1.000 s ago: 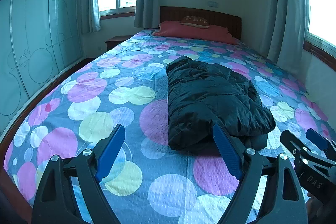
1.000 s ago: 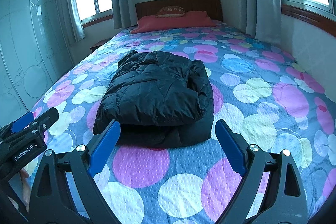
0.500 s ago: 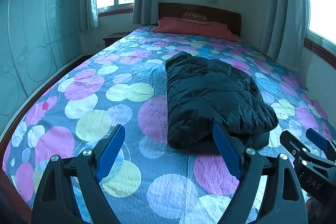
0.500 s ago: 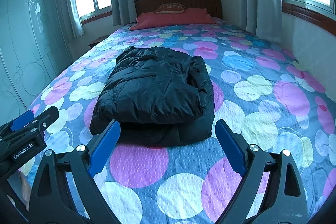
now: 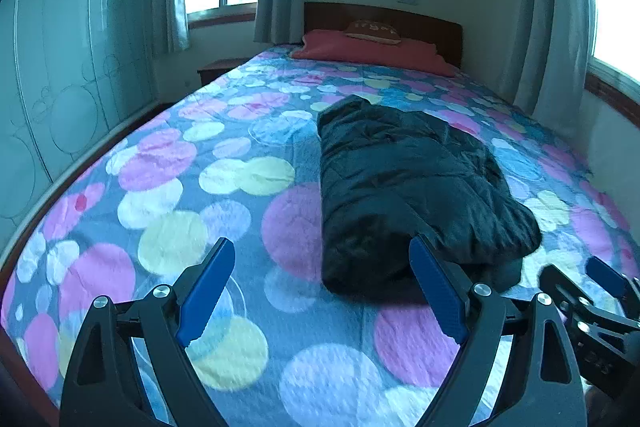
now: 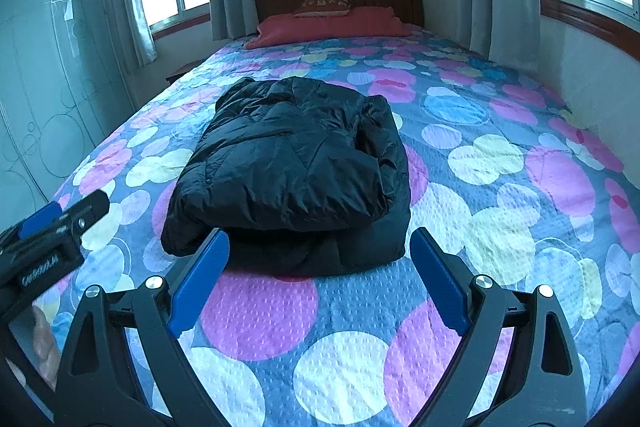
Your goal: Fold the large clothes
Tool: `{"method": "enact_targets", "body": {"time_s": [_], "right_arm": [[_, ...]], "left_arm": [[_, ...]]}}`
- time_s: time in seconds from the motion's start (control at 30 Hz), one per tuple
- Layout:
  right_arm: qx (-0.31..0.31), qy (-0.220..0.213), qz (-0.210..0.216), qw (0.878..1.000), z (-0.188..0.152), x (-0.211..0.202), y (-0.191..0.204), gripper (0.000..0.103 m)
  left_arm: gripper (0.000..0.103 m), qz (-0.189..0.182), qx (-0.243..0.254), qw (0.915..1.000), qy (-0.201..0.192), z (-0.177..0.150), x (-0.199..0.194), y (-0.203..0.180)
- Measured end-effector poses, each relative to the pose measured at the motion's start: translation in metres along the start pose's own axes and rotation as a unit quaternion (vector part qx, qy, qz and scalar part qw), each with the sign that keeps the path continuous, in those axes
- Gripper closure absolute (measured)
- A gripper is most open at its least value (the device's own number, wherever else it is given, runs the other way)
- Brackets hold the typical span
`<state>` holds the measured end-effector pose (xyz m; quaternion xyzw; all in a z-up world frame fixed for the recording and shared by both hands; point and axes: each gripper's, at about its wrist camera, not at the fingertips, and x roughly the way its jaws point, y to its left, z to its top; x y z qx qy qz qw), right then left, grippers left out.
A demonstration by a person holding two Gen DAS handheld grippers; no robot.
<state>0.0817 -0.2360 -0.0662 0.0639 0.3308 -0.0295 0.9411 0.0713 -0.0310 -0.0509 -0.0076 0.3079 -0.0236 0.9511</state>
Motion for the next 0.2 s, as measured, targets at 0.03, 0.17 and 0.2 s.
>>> {"method": "enact_targets", "body": {"time_s": [0.03,0.17,0.2], "right_arm": [[0.001,0.002,0.000,1.000,0.001,0.002,-0.003,0.011],[0.017,0.007,-0.013,1.000,0.004,0.012,-0.031,0.011],[0.027,0.010,-0.022,0.999,0.005,0.016,-0.044,0.011]], "left_arm": [[0.015,0.008,-0.002,1.0000,-0.001,0.001,0.004,0.002],[0.015,0.043,-0.010,0.9985,0.032,0.005,0.042,0.031],[0.015,0.054,-0.018,0.9977,0.038,0.005,0.051,0.040]]}}
